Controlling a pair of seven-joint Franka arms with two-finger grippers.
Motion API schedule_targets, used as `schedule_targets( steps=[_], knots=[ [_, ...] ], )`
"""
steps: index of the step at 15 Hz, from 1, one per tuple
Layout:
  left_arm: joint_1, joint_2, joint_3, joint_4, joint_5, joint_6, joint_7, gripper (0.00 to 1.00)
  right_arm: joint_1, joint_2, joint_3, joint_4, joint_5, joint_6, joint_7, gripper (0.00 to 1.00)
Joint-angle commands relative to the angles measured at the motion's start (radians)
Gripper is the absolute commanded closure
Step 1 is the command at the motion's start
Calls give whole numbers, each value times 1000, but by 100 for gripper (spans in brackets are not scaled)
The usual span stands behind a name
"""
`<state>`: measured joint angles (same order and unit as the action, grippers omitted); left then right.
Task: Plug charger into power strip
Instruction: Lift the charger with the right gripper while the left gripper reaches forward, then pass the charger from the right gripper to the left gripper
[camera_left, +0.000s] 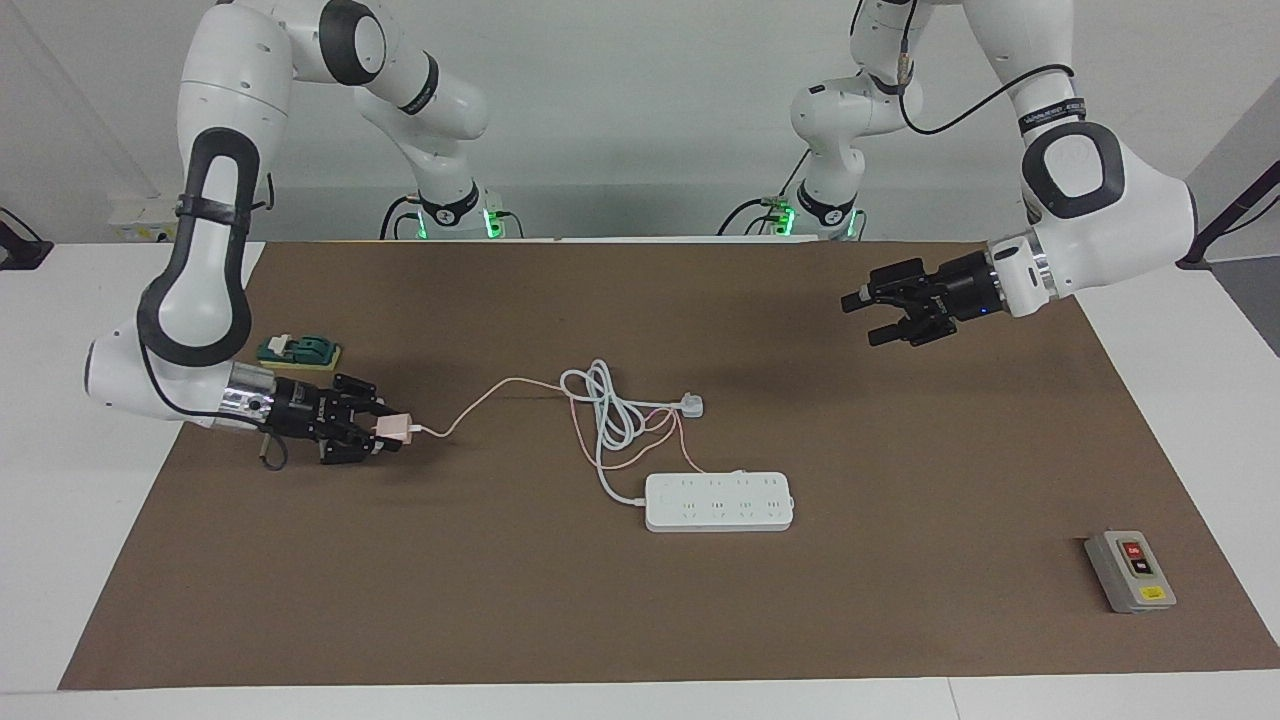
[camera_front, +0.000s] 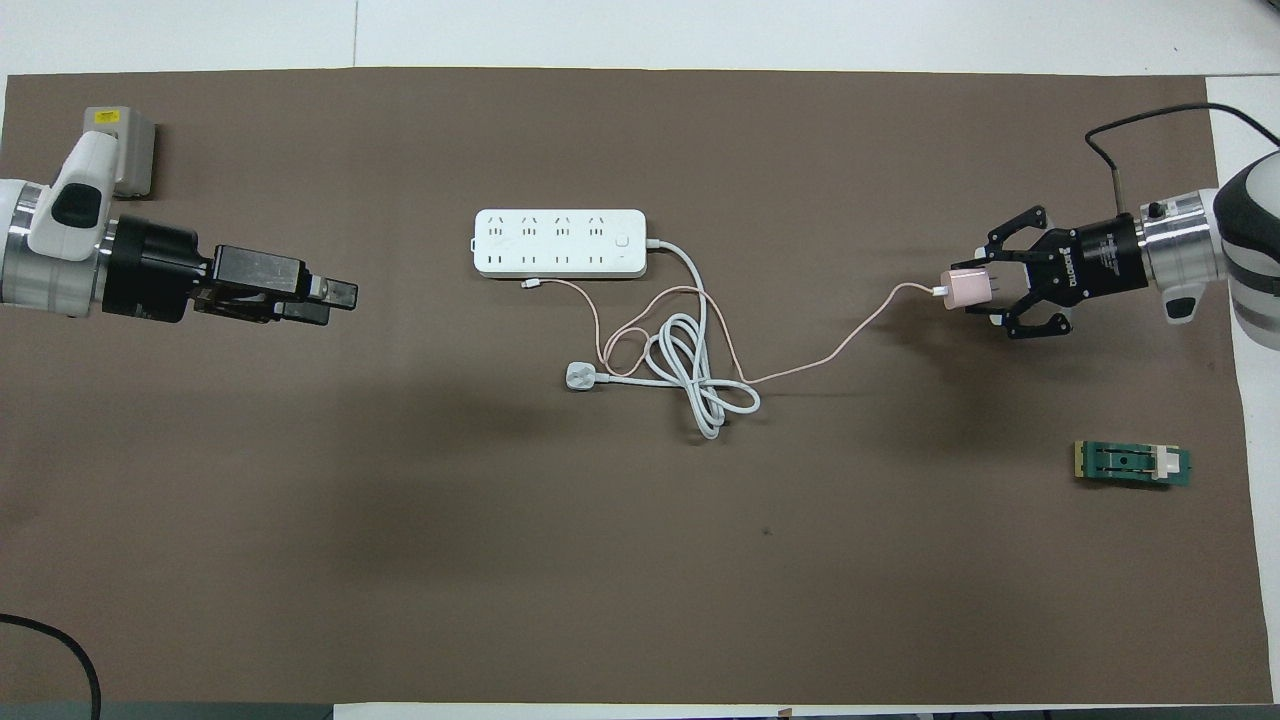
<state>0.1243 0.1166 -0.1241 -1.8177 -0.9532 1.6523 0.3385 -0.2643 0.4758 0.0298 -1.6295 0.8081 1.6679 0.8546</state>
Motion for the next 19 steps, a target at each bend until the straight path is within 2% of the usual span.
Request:
schedule_targets(
  steps=[1, 3, 6, 8, 12, 14, 19],
  knots=[
    [-3, 50, -8, -11, -143, 24, 25, 0, 55, 4, 4, 98, 29, -40, 143, 100],
    [-18, 113, -9, 7, -290, 27, 25, 0, 114, -8, 13, 146, 32, -31, 240, 100],
    [-61, 222, -11, 70, -404, 34, 27, 0, 206, -8, 13, 212, 72, 12, 383, 100],
    [-93, 288, -11, 110, -458, 44, 53, 0, 279, -6, 13, 238, 74, 53, 447, 100],
    [-150, 346, -11, 165, -478, 116, 201, 0, 408, -5, 13, 240, 78, 170, 523, 100],
    [-152, 452, -35, 251, -513, 89, 205, 0, 473, 0, 13, 238, 83, 234, 561, 100],
    [-181, 462, -66, 256, -602, 93, 206, 0, 571, 41, 13, 240, 138, 349, 639, 100]
  ],
)
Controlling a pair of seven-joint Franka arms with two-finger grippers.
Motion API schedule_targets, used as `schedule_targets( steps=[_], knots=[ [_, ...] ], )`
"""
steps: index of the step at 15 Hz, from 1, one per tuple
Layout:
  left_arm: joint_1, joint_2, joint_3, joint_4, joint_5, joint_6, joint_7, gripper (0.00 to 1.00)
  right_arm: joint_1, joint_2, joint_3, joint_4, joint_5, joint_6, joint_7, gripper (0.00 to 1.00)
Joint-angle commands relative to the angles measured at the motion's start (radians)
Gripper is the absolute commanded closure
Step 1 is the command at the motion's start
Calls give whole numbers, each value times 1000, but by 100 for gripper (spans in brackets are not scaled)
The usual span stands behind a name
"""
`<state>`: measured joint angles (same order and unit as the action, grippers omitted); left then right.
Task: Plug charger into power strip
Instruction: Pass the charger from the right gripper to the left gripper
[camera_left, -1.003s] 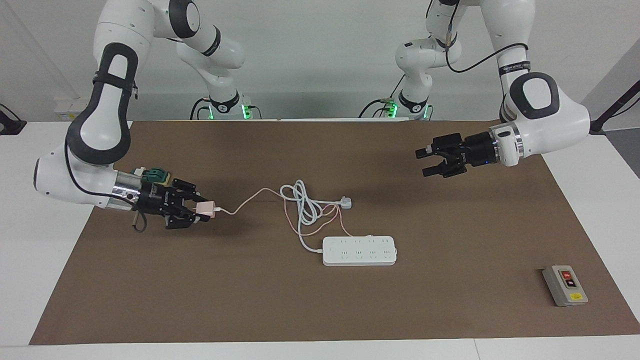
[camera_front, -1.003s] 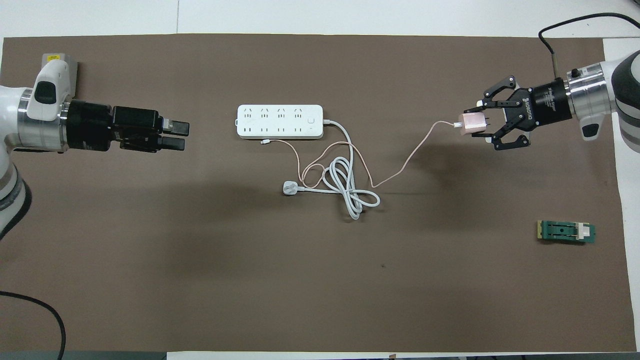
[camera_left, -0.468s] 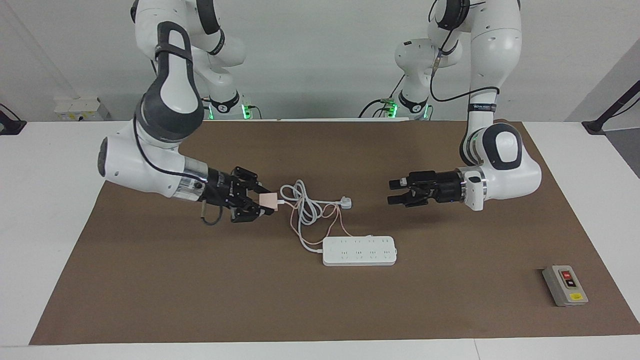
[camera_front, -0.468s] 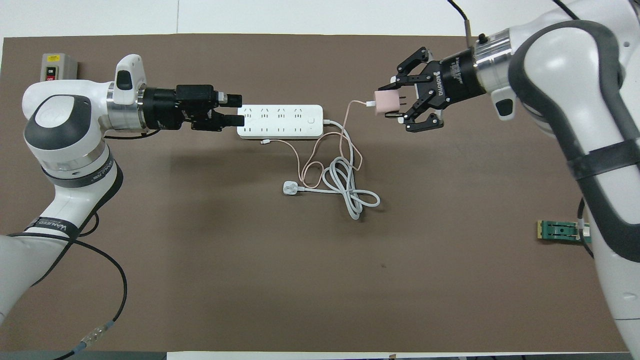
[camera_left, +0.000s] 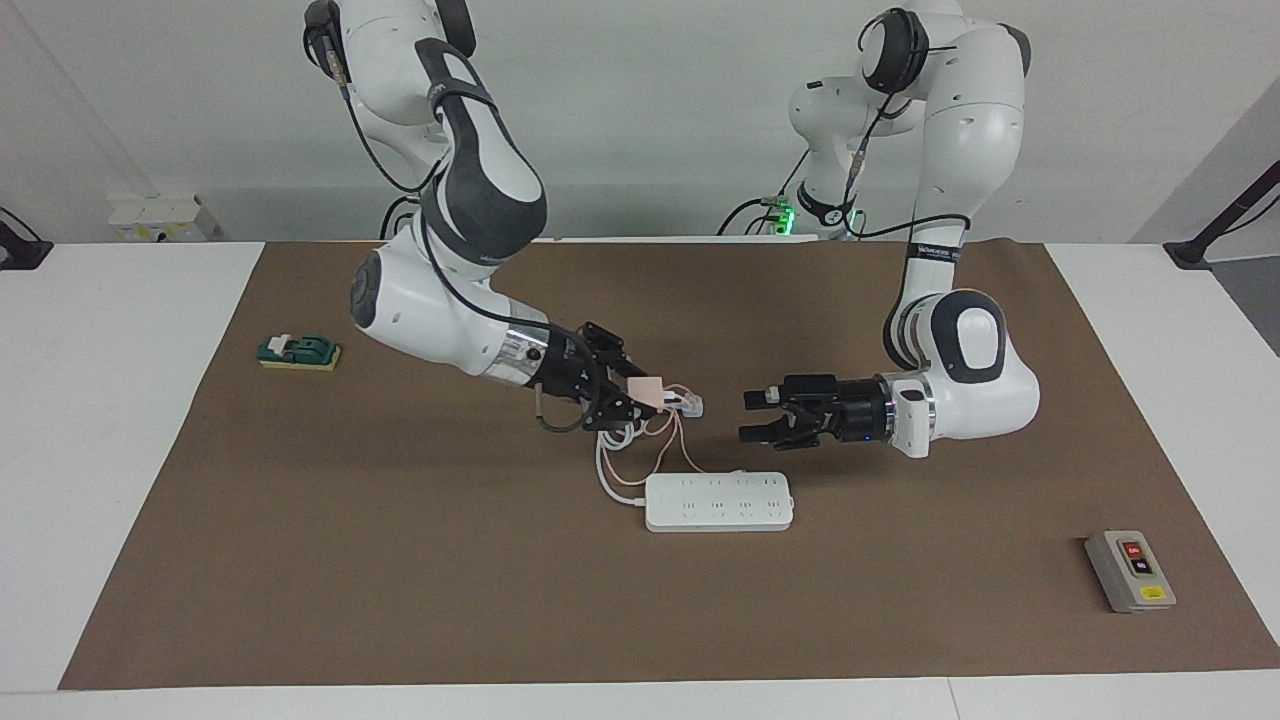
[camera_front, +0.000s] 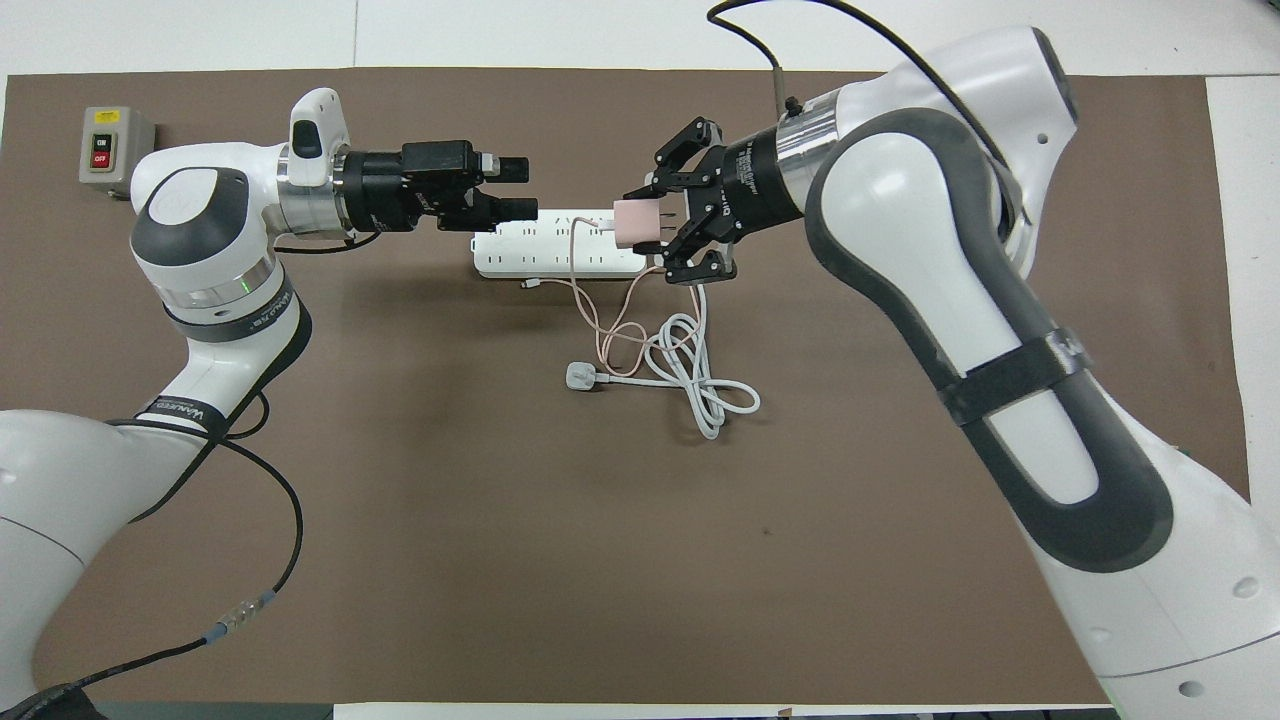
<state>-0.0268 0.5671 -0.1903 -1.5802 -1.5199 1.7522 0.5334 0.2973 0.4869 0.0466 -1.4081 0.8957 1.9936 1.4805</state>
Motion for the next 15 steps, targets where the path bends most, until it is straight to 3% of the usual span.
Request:
schedule_targets(
  steps=[1, 6, 15],
  knots=[
    [-31, 10, -1, 13, -37, -14, 11, 0, 23, 41, -4, 18, 60, 37, 17, 100],
    [-24, -24, -11, -46, -40, -63, 11, 0, 45, 79, -4, 60, 60, 67, 32, 100],
    [-51, -26, -6, -63, -34, 26, 11, 0, 31, 81, -4, 61, 62, 54, 30, 100]
  ],
)
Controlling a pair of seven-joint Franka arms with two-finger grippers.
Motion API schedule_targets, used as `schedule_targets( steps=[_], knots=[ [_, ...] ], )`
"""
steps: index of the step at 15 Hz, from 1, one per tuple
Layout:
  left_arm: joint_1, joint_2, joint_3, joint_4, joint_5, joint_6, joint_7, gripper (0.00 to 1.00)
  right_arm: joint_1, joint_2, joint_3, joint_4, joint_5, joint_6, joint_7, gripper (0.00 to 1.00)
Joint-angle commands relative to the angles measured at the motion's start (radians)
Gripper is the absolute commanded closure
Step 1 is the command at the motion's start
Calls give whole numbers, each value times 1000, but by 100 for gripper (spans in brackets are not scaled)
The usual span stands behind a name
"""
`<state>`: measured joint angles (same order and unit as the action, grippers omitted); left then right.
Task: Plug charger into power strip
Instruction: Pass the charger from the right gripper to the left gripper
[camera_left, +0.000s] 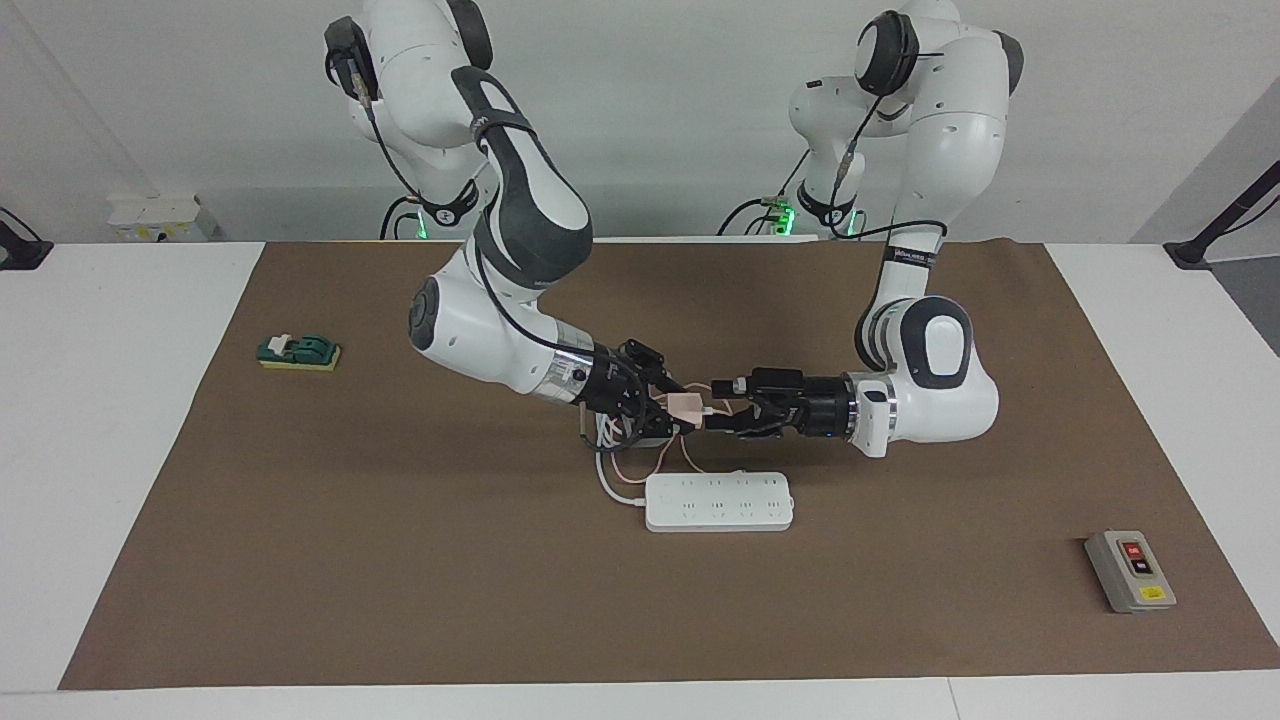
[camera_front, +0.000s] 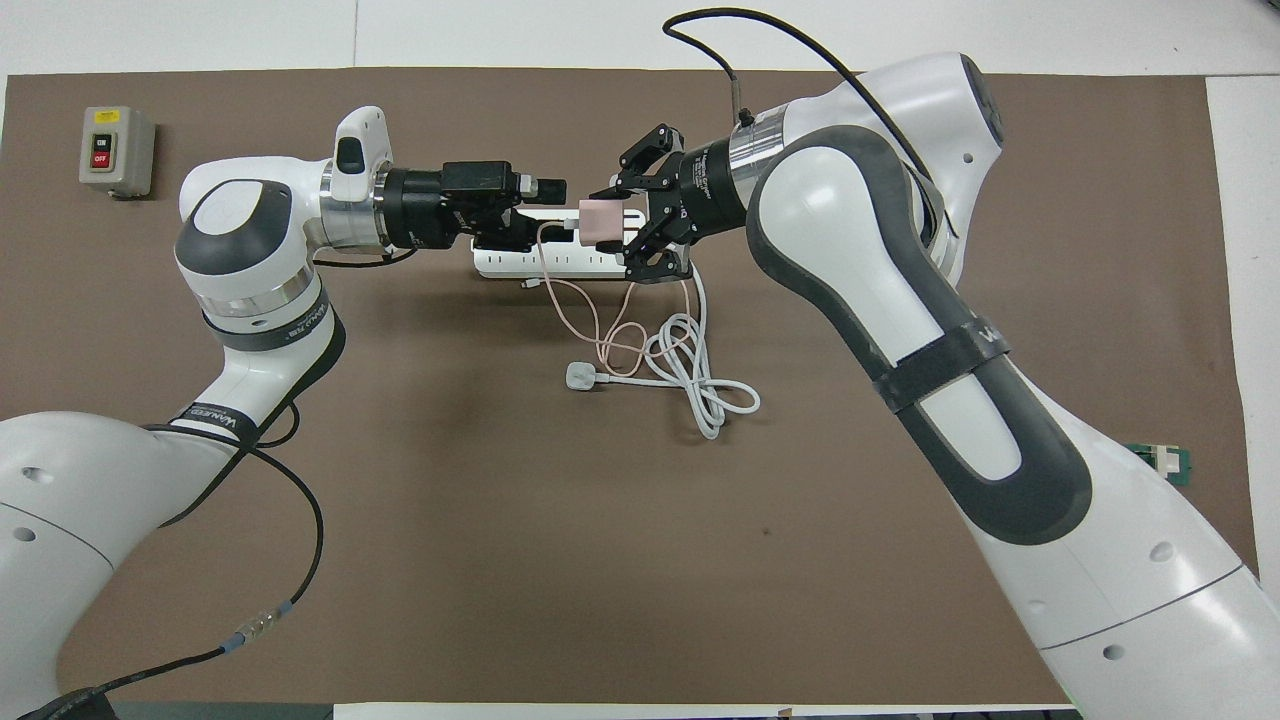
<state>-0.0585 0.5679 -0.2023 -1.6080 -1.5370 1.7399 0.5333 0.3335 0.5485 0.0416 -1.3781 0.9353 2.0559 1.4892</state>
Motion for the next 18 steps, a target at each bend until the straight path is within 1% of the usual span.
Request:
schedule_targets(
  steps=[1, 6, 7, 9, 11, 15, 17, 18],
  knots=[
    [-21, -26, 6, -42, -17, 43, 11, 0, -4, 19, 1, 33, 22, -7, 22, 100],
    [-43, -29, 3, -53, -18, 70, 13, 0, 2, 27, 3, 54, 22, -8, 22, 100],
    [-43, -29, 1, -53, -21, 69, 13, 3, 5, 27, 3, 54, 22, -7, 22, 100],
    [-37, -29, 1, -50, -23, 58, 13, 17, 7, 27, 3, 54, 20, -7, 22, 100],
    [-31, -31, 1, -50, -23, 30, 11, 42, 9, 27, 3, 54, 20, -3, 23, 100],
    [-20, -34, 3, -50, -22, -3, 11, 80, 9, 27, 1, 54, 20, 1, 23, 100],
    [-20, -34, 3, -50, -18, -3, 11, 90, 9, 27, 3, 54, 22, 1, 23, 100],
    [-20, -34, 4, -52, -18, -3, 11, 91, 9, 27, 3, 54, 20, 1, 23, 100]
  ],
)
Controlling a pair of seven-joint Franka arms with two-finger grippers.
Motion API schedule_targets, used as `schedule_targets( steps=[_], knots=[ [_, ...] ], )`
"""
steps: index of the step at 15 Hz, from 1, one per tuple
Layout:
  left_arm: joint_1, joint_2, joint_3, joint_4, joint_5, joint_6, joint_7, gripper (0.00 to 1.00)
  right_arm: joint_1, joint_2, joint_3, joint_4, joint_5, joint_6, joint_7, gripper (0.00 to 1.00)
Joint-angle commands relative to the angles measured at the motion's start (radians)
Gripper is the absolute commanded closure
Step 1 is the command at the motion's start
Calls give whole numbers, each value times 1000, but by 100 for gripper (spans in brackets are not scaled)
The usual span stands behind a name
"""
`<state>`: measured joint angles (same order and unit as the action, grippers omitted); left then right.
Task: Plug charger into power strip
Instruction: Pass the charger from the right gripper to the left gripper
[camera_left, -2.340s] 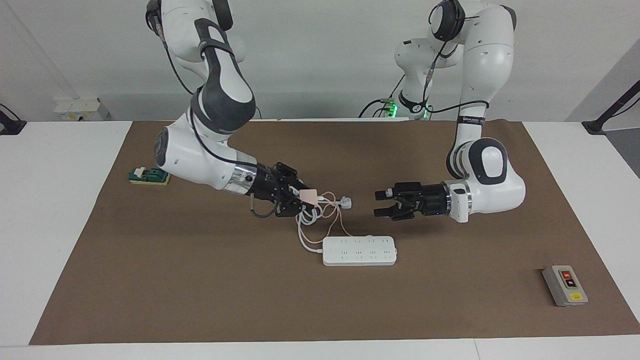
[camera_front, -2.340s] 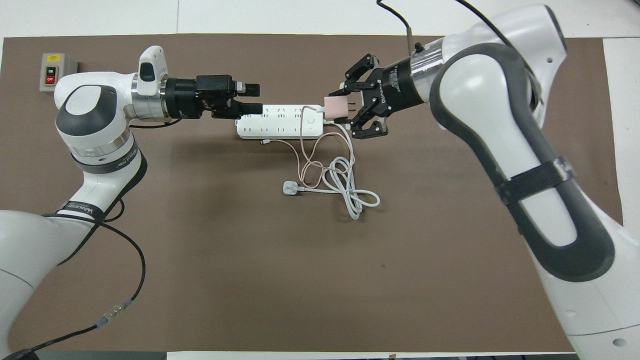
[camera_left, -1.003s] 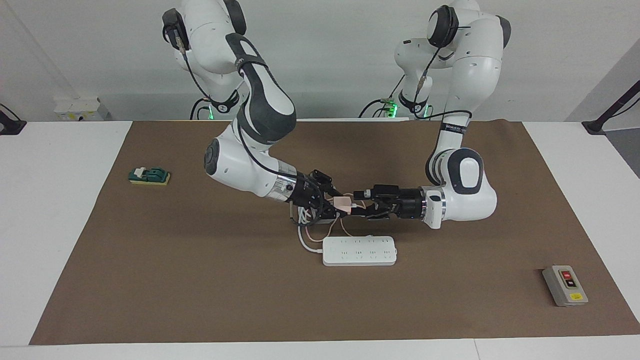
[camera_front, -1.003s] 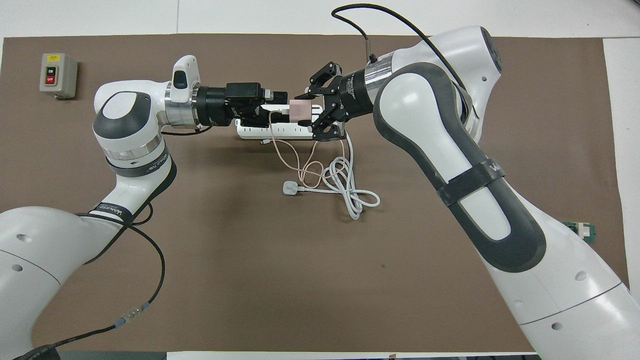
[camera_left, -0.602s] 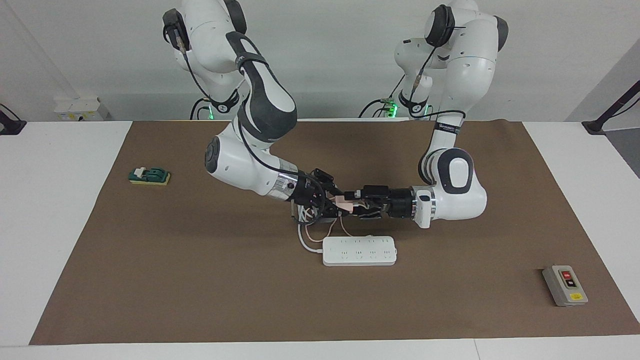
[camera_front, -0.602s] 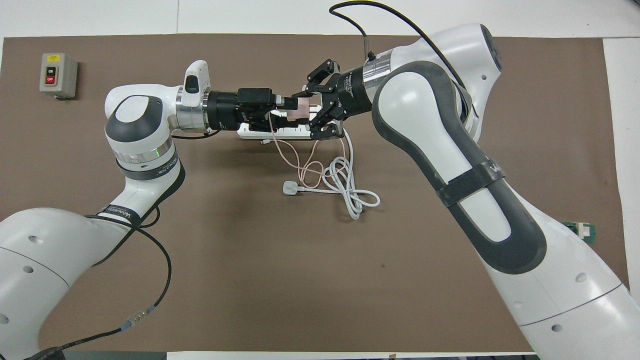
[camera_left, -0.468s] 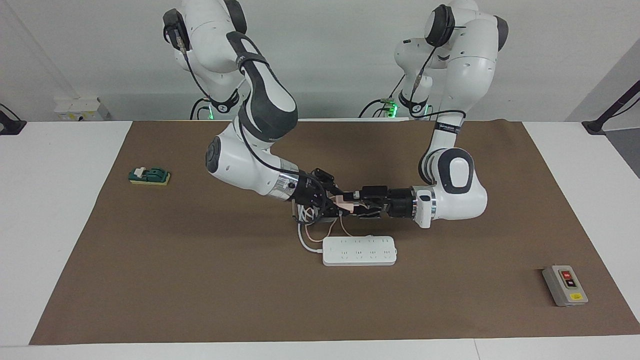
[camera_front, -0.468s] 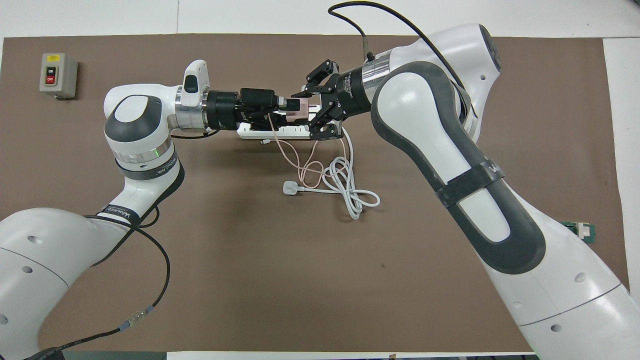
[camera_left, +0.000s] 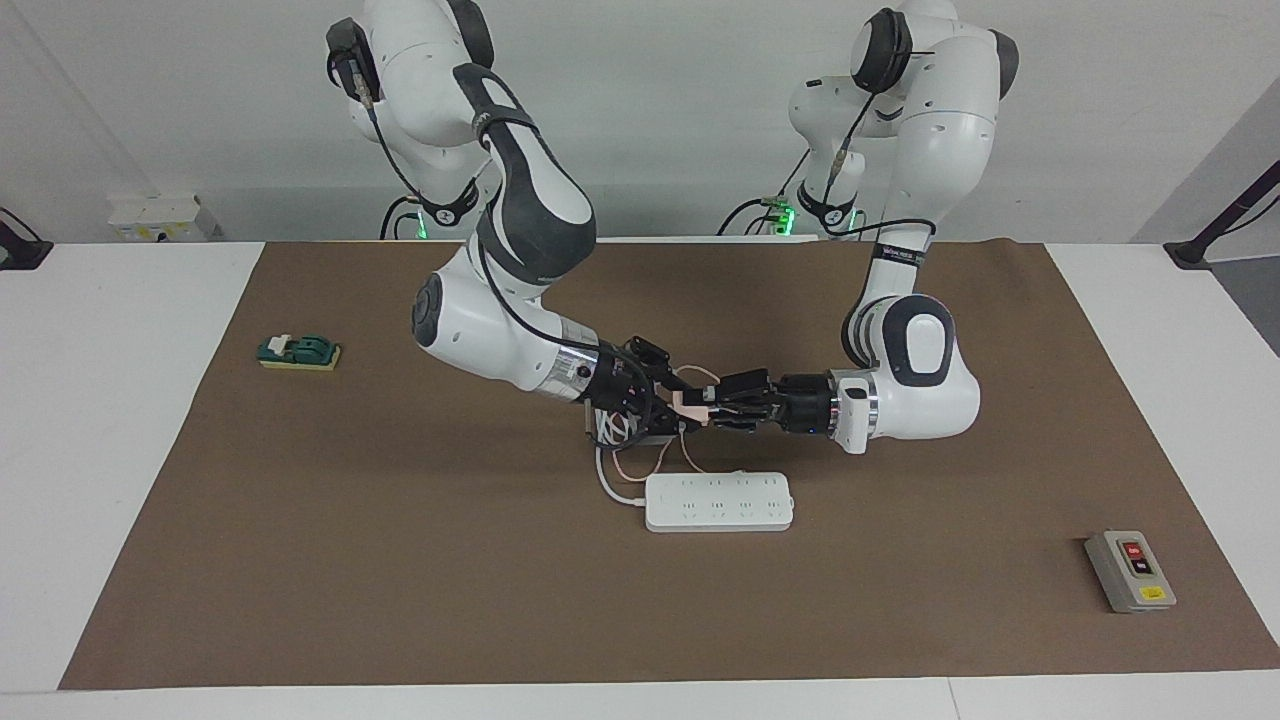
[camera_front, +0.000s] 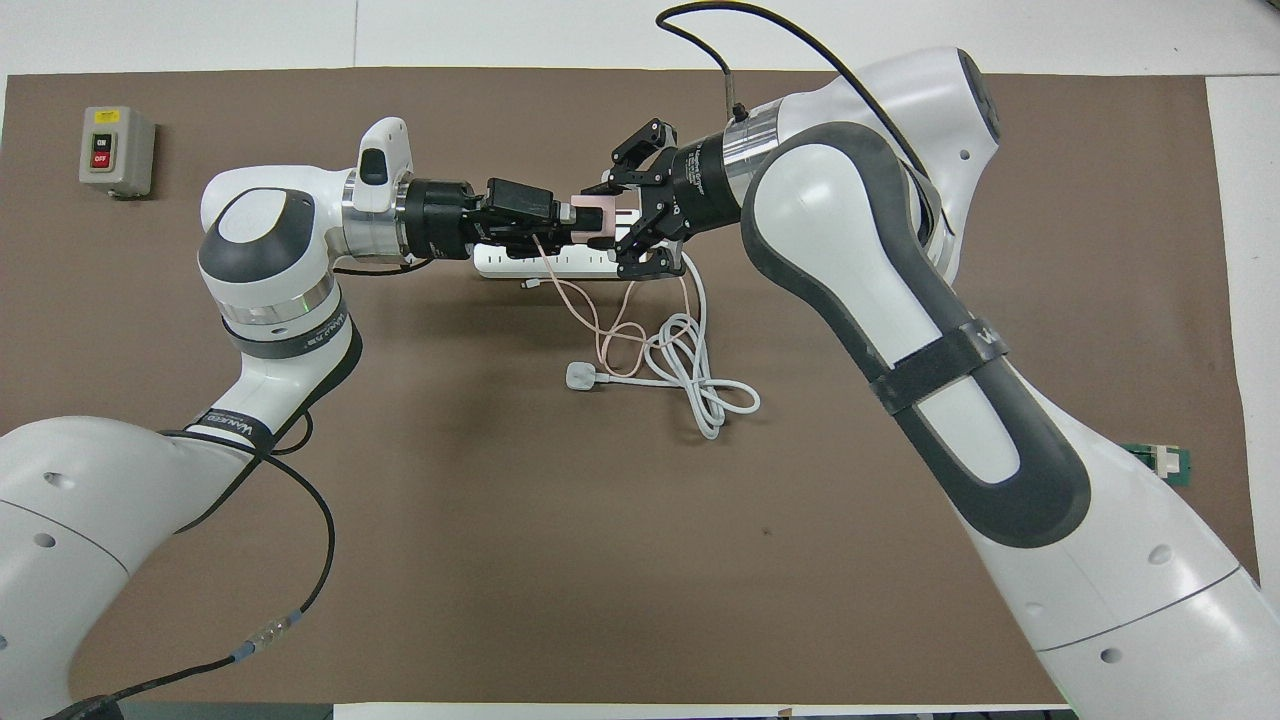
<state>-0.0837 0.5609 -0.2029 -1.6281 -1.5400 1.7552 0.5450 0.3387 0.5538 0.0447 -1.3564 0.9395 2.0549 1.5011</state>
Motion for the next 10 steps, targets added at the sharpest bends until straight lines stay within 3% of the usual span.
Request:
schedule_targets(
  steps=[1, 3, 8, 10],
  knots=[
    [5, -27, 5, -30, -15, -19, 0, 91, 3, 21, 0, 33, 18, 4, 16, 100],
    [5, -27, 5, -29, -12, -20, 0, 92, 16, 23, -2, 33, 13, 17, 40, 0],
    [33, -41, 13, -12, -2, -58, -7, 91, 16, 23, -2, 34, 15, 37, 51, 0],
    [71, -62, 13, -10, 64, -84, -5, 91, 10, 23, -2, 46, 15, 25, 53, 0]
  ],
)
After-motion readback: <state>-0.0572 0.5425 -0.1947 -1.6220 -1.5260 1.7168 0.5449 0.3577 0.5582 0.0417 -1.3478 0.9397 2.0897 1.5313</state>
